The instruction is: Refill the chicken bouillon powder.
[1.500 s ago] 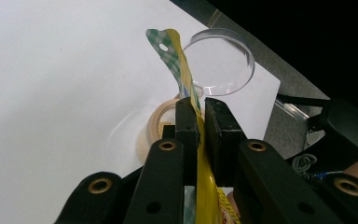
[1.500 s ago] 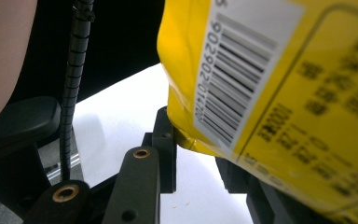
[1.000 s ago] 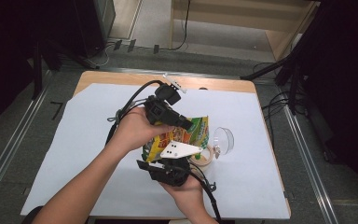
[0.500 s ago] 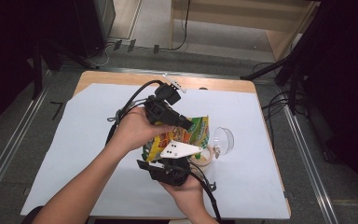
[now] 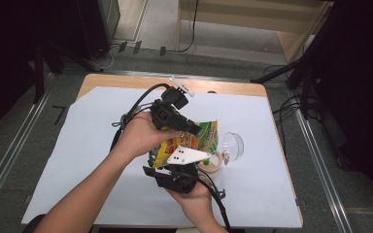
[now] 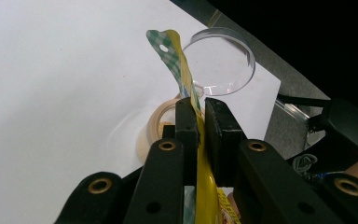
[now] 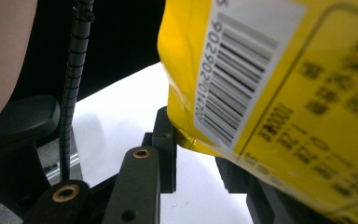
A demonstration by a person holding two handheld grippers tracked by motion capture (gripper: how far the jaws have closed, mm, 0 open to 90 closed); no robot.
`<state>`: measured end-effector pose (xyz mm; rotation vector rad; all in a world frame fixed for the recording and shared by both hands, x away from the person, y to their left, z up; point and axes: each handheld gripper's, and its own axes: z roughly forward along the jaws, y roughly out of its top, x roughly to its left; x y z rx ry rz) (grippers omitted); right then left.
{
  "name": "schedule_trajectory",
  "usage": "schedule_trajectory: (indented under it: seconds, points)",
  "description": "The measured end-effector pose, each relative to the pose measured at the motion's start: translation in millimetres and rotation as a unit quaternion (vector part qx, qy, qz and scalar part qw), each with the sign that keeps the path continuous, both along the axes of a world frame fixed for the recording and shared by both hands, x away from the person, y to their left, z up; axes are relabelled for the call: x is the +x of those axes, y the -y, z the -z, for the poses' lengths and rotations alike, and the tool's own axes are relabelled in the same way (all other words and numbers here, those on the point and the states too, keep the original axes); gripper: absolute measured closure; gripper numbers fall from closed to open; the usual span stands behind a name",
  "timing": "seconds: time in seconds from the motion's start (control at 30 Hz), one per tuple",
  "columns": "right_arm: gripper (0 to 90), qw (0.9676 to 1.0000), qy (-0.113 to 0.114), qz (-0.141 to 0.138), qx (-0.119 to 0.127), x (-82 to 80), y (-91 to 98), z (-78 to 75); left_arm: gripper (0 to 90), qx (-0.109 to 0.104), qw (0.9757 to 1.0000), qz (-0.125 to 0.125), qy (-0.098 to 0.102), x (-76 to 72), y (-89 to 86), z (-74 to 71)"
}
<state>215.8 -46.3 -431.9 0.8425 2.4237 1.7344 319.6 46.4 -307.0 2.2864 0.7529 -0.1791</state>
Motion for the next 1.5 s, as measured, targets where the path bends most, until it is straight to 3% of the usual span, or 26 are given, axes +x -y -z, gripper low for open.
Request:
schedule_trajectory:
  seconds: [1.5]
  points:
    - [72.8, 1.0000, 0.002, 0.001, 0.002, 0.5, 0.3, 0.1, 84.7, 0.000, 1.0000, -0.002, 0.005, -2.2, 1.5, -1.7]
